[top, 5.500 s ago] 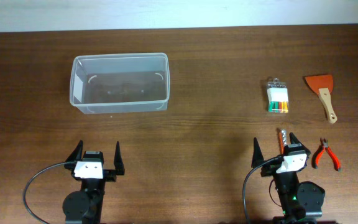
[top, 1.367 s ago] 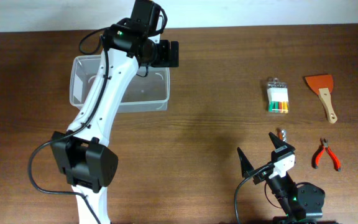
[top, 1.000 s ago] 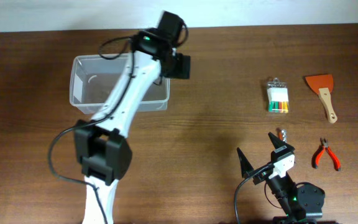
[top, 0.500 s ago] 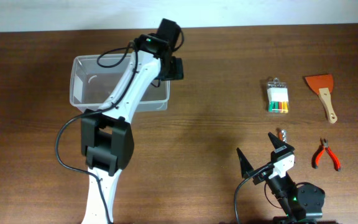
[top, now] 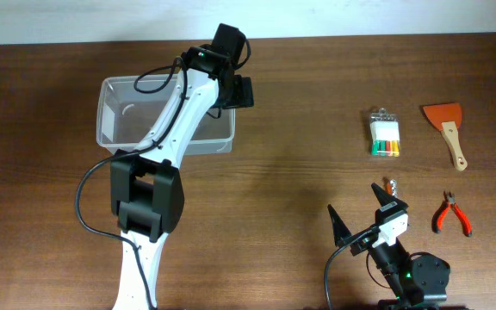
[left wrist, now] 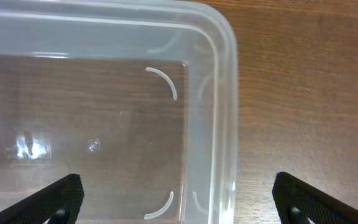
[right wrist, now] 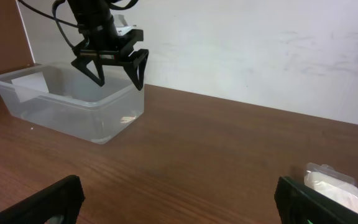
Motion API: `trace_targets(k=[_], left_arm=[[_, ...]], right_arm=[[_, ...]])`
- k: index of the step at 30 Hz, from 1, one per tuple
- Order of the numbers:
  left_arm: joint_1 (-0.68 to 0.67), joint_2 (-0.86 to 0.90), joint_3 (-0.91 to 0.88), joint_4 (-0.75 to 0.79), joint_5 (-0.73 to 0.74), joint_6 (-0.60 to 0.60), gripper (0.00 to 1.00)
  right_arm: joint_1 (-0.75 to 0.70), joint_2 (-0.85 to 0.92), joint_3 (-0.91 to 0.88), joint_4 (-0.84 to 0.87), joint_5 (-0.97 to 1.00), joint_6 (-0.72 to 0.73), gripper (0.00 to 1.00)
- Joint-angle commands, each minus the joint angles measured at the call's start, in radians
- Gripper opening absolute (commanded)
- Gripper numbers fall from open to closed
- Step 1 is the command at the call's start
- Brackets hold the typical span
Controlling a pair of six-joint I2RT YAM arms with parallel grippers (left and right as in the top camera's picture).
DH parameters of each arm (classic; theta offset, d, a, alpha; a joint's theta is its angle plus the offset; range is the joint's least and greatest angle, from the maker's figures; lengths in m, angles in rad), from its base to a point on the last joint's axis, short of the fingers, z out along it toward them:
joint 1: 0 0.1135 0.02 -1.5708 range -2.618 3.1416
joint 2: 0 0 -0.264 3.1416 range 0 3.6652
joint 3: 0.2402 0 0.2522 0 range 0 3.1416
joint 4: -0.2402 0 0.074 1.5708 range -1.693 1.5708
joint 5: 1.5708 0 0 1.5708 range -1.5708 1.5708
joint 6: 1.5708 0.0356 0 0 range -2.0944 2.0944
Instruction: Pack container
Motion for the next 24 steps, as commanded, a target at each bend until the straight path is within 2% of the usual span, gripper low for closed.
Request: trace_targets(k=[1, 24], left_arm=[[-0.018, 0.007, 0.014, -0.001, 0.017, 0.073, 0.99], [-0.031, 0.04, 0.014, 0.018, 0.001, 0.063, 0.99]], right_arm=[[0.005, -0.007, -0.005, -0.007, -0.021, 0.008, 0.99], [0.005, -0.007, -0.005, -0.007, -0.021, 0.008, 0.99]])
